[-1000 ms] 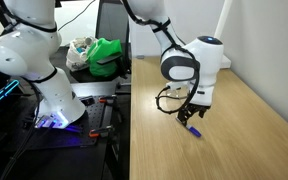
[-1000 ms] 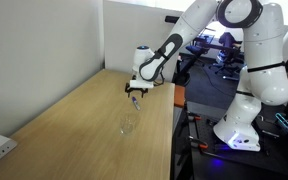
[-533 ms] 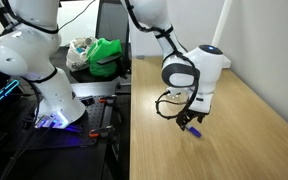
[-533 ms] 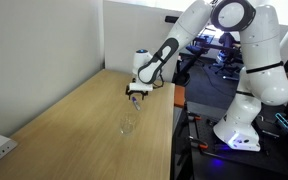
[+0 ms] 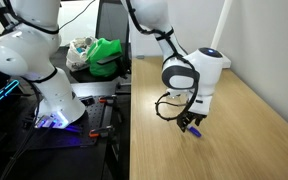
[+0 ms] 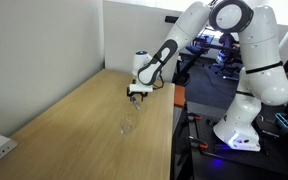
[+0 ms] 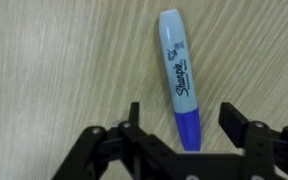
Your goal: Put the marker in the glass cup
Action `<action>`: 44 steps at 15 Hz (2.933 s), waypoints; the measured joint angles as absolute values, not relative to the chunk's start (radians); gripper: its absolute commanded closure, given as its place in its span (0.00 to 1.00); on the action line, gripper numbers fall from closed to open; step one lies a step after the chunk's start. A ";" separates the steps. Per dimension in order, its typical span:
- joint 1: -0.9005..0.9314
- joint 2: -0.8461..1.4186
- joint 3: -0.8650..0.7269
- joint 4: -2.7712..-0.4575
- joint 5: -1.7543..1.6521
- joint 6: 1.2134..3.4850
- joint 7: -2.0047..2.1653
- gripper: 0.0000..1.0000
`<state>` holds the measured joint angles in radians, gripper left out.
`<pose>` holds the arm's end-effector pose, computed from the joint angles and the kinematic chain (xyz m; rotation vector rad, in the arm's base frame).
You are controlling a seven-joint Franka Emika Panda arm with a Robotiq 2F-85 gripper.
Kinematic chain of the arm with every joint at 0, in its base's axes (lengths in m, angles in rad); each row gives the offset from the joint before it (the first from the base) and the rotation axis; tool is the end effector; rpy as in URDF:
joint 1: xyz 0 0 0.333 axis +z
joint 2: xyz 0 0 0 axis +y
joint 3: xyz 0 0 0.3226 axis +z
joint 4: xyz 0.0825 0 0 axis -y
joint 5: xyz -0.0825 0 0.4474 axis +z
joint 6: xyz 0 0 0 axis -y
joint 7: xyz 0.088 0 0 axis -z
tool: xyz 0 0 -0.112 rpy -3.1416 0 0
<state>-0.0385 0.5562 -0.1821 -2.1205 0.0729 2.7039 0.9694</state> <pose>0.5913 -0.1415 0.0967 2.5312 -1.7820 0.0914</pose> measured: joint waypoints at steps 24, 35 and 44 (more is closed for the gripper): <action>0.185 0.537 -0.351 -2.070 -0.054 2.704 1.153 0.94; 0.270 0.473 -0.366 -2.059 -0.200 2.705 1.381 0.94; 0.327 0.400 -0.421 -2.058 -0.511 2.706 1.705 0.94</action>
